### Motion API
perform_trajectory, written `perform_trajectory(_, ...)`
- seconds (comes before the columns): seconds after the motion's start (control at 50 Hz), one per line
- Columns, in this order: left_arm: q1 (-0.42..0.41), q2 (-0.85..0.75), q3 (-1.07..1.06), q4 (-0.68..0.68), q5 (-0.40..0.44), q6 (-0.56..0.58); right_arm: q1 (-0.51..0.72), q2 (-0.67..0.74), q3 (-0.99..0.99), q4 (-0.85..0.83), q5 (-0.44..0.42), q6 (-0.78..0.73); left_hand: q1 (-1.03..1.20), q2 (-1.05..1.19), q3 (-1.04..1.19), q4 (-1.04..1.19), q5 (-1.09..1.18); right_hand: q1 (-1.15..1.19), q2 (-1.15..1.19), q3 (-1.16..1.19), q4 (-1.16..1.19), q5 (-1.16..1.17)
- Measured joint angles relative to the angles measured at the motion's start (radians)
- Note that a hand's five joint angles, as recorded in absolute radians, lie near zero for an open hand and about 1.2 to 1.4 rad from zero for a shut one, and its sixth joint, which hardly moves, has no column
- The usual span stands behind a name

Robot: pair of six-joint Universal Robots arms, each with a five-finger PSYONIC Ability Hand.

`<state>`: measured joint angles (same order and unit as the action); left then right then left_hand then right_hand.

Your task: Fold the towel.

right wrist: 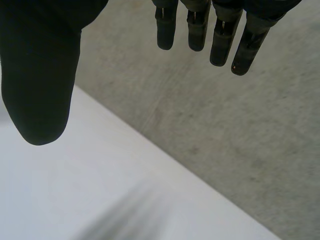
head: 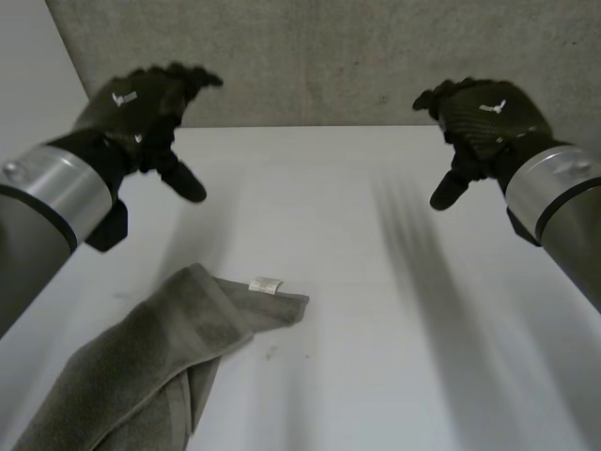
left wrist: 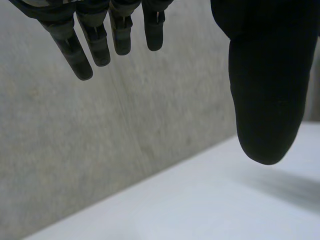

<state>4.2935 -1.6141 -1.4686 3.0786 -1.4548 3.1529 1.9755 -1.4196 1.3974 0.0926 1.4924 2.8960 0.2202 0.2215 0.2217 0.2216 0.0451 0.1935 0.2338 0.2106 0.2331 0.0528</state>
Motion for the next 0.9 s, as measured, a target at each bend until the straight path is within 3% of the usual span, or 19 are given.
perform_trajectory(0.22,0.039,-0.017,-0.225,-0.068,-0.011,0.277,0.001,0.095,-0.007,0.026,-0.04,-0.032,-0.001,-0.004,-0.003,-0.004,-0.001,0.0,0.0,0.0,0.0,0.0)
perform_trajectory(0.48,0.185,-0.084,-0.432,0.011,-0.024,0.53,0.002,0.114,-0.003,0.026,-0.041,-0.033,-0.006,-0.009,-0.008,-0.01,-0.006,0.0,0.0,0.0,0.0,0.0)
perform_trajectory(0.58,0.199,-0.133,-0.466,0.035,-0.054,0.582,0.002,0.118,0.0,0.026,-0.041,-0.034,0.162,0.151,0.143,0.144,0.147,0.0,0.0,0.0,0.0,0.0)
perform_trajectory(0.6,0.198,-0.136,-0.468,0.037,-0.058,0.587,0.002,0.119,0.001,0.026,-0.041,-0.034,0.333,0.33,0.329,0.309,0.309,0.0,0.0,0.0,0.0,0.0)
perform_trajectory(0.62,0.196,-0.139,-0.47,0.04,-0.061,0.591,0.001,0.119,0.001,0.026,-0.041,-0.034,0.403,0.378,0.377,0.379,0.376,0.0,0.0,0.0,0.0,0.0)
perform_trajectory(0.64,0.191,-0.14,-0.47,0.046,-0.066,0.596,0.001,0.12,0.001,0.026,-0.041,-0.034,0.598,0.589,0.587,0.588,0.582,0.0,0.0,0.0,0.0,0.0)
perform_trajectory(0.66,0.191,-0.14,-0.47,0.046,-0.066,0.596,0.001,0.12,0.001,0.026,-0.041,-0.034,0.598,0.589,0.587,0.588,0.582,0.0,0.0,0.0,0.0,0.0)
perform_trajectory(0.68,0.18,-0.138,-0.466,0.056,-0.069,0.601,0.001,0.12,0.002,0.025,-0.041,-0.035,0.749,0.782,0.771,0.772,0.763,0.0,0.0,0.0,0.0,0.0)
perform_trajectory(0.72,0.159,-0.133,-0.451,0.072,-0.07,0.603,0.001,0.12,0.002,0.025,-0.041,-0.036,0.838,0.871,0.866,0.869,0.853,0.0,0.0,0.0,0.0,0.0)
perform_trajectory(0.88,-0.009,-0.136,-0.281,0.198,-0.082,0.598,0.001,0.116,0.002,0.026,-0.039,-0.049,0.907,0.969,0.976,0.981,0.942,0.0,0.0,0.0,0.0,0.0)
perform_trajectory(0.9,-0.066,-0.171,-0.196,0.237,-0.092,0.597,0.0,0.113,0.001,0.026,-0.038,-0.052,0.912,0.973,0.98,0.986,0.945,0.0,0.0,0.0,0.0,0.0)
